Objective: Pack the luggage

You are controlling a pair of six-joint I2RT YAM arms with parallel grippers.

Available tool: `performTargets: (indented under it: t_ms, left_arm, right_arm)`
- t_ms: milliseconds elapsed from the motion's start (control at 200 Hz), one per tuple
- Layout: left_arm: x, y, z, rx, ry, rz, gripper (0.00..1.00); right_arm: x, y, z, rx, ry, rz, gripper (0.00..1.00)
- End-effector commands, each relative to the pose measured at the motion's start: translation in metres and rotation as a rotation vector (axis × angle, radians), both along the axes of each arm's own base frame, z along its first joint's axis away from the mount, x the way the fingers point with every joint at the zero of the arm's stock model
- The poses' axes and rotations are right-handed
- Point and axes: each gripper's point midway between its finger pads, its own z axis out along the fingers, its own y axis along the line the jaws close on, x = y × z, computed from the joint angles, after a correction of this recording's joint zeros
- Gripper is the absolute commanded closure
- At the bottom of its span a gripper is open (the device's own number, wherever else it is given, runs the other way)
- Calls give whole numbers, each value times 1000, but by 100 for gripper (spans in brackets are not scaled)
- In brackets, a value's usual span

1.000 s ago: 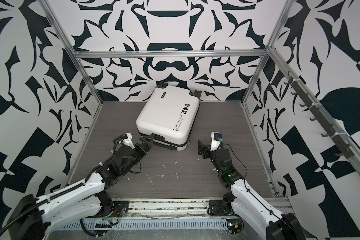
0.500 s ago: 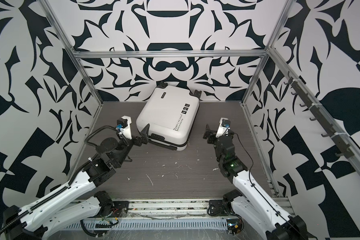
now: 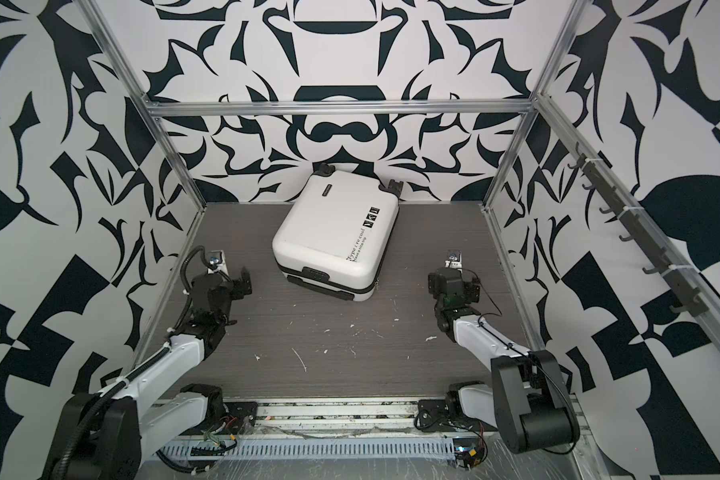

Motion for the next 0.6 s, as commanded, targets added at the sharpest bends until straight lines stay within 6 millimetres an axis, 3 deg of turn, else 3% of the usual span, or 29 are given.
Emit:
performTargets:
  t_ms: [0,25,80,200,285,355,490,595]
  left_arm:
    - [7,14,-8,-62,-84,49,1]
    - [10,19,-8,-64,-101,66,1]
    - [20,12,-2,-78,-137,12,1]
    - [39,4,-26,-123,-112,-38,1]
    - [37,-12,-38,-123,-126,-132,1]
    - [39,-11,-33,-78,-175,-122,1]
    - [54,-13,-46,-103,-31,-118,1]
    - [56,-15,-44,-58,-48,-114,1]
  right_arm:
    - [25,15,25,37,-189,72,2]
    - [27,18,23,53,-203,85,2]
    - [29,25,13,64,-224,126,2]
    - [27,31,-13,67,-241,171,1]
    - [30,29,-16,60,-225,158,1]
    - [38,25,-18,62,-178,123,1]
    - [39,24,-18,67,-184,121,1]
    - [38,24,-17,67,-190,121,1]
